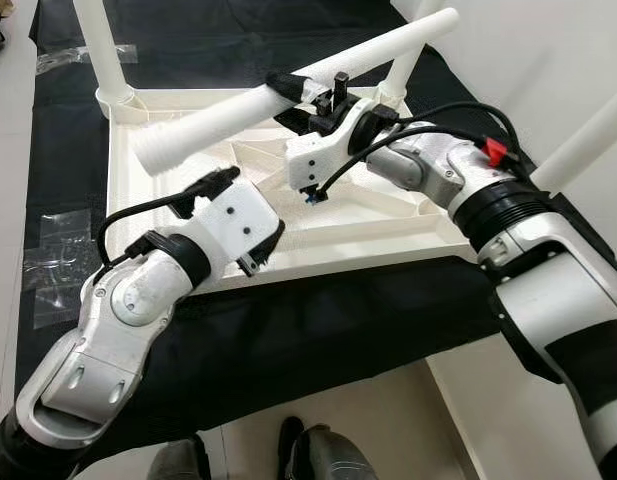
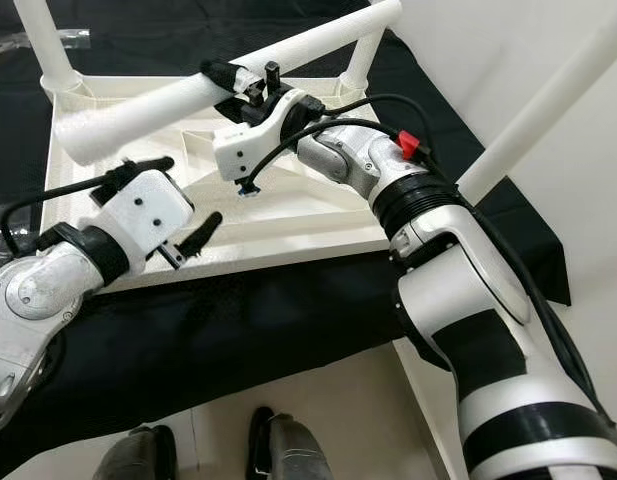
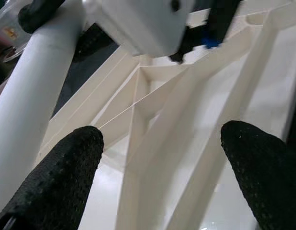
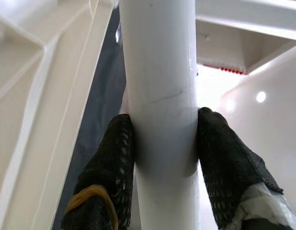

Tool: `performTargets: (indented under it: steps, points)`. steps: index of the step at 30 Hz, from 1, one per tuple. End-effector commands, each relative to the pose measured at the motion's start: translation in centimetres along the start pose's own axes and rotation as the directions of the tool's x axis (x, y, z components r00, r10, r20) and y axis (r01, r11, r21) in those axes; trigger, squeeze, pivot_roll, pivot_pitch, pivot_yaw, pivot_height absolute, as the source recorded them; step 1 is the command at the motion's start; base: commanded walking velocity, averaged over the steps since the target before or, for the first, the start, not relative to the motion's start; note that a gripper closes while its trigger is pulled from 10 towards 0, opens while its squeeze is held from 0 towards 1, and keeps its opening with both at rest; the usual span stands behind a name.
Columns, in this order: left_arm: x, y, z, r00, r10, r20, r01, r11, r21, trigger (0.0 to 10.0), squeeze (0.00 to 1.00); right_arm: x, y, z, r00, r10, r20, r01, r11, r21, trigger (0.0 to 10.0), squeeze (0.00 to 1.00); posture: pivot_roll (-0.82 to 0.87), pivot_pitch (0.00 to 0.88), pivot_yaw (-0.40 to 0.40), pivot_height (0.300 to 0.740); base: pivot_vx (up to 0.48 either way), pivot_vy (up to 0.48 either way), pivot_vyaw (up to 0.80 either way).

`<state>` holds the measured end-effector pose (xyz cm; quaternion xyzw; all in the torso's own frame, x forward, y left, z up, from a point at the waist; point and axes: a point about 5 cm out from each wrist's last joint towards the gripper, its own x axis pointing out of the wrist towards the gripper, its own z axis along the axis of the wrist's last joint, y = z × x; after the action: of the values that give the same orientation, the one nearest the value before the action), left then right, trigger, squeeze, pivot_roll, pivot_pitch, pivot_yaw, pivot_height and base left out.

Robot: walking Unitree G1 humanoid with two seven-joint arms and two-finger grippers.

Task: Building children table

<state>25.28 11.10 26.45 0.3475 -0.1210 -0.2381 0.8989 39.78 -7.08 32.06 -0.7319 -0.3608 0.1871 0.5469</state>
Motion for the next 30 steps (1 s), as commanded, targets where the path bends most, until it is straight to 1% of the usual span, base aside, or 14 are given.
performTargets:
  steps: [1,2,5,8,10,11,12,13,15,20,24,28,29,30]
  points:
    - [0.0,0.1,0.9,1.000,-0.005,0.030,0.003,0.999,0.049,10.0,0.00,-0.1,-0.3,-0.8,0.999,-0.003,-0.038,0.001,0.999,-0.051,0.0,0.00,0.03,0.144,-0.168,0.740,0.000,0.000,0.00]
    - [0.0,0.1,0.9,1.000,-0.005,0.030,0.003,0.999,0.049,10.0,0.00,-0.1,-0.3,-0.8,0.999,-0.003,-0.038,0.001,0.999,-0.051,0.0,0.00,0.03,0.144,-0.168,0.740,0.000,0.000,0.00]
    - [0.0,1.9,1.9,0.999,0.038,0.033,-0.043,0.983,0.179,10.0,0.00,-0.3,0.4,-1.2,0.997,0.020,-0.070,-0.027,0.995,-0.098,0.0,0.00,0.04,0.146,-0.169,0.740,0.000,0.000,0.00]
    - [0.0,2.2,2.0,0.999,0.039,0.029,-0.044,0.977,0.209,10.0,0.00,-0.3,0.6,-1.3,0.997,0.028,-0.076,-0.036,0.993,-0.109,0.0,0.00,0.04,0.146,-0.169,0.740,0.000,0.000,0.00]
    - [-0.2,3.6,1.7,0.996,0.079,-0.027,-0.067,0.945,0.319,10.0,0.00,-0.4,0.9,-1.3,0.997,0.036,-0.074,-0.046,0.990,-0.133,0.0,0.00,0.04,0.146,-0.169,0.740,0.000,0.000,0.00]
    - [-0.2,3.6,1.7,0.996,0.079,-0.027,-0.067,0.945,0.319,10.0,0.00,-0.4,0.9,-1.3,0.997,0.036,-0.074,-0.046,0.990,-0.133,0.0,0.00,0.04,0.146,-0.169,0.740,0.000,0.000,0.00]
    - [-0.4,4.3,1.1,0.992,0.103,-0.074,-0.068,0.925,0.373,10.0,0.00,-0.4,1.0,-1.3,0.997,0.040,-0.070,-0.050,0.988,-0.146,0.0,0.00,0.05,0.147,-0.169,0.740,0.000,0.000,0.00]
    - [-0.4,4.3,1.1,0.992,0.103,-0.074,-0.068,0.925,0.373,10.0,0.00,-0.4,1.0,-1.3,0.997,0.040,-0.070,-0.050,0.988,-0.146,0.0,0.00,0.05,0.147,-0.169,0.740,0.000,0.000,0.00]
    - [-0.8,5.1,-0.2,0.979,0.131,-0.159,-0.052,0.905,0.423,10.0,0.00,-0.4,0.9,-1.3,0.998,0.029,-0.058,-0.038,0.986,-0.161,0.0,0.00,0.05,0.146,-0.168,0.740,0.000,0.000,0.00]
    - [-1.3,5.7,-2.2,0.951,0.170,-0.260,-0.044,0.902,0.430,10.0,0.00,-0.4,0.3,-1.2,0.999,-0.006,-0.037,0.000,0.985,-0.171,0.0,0.00,0.04,0.146,-0.164,0.740,0.000,0.000,0.00]
    - [-1.9,6.8,-4.6,0.895,0.252,-0.367,-0.074,0.897,0.435,10.0,0.00,-0.2,-1.6,-1.0,0.995,-0.098,0.031,0.102,0.976,-0.192,0.0,0.00,0.04,0.145,-0.161,0.740,0.000,0.000,0.00]
    - [-1.9,7.2,-5.0,0.882,0.280,-0.380,-0.093,0.892,0.442,10.0,0.00,-0.2,-2.2,-0.8,0.990,-0.128,0.060,0.137,0.971,-0.195,0.0,0.00,0.04,0.146,-0.160,0.740,0.000,0.000,0.00]
    - [-1.7,7.7,-5.0,0.880,0.306,-0.363,-0.109,0.874,0.474,10.0,0.00,-0.1,-2.3,-0.7,0.989,-0.130,0.072,0.142,0.971,-0.193,0.0,0.00,0.04,0.144,-0.159,0.740,0.000,0.000,0.00]
    - [-1.7,7.7,-5.0,0.880,0.306,-0.363,-0.109,0.874,0.474,10.0,0.00,-0.1,-2.3,-0.7,0.989,-0.130,0.072,0.142,0.971,-0.193,0.0,0.00,0.04,0.144,-0.159,0.740,0.000,0.000,0.00]
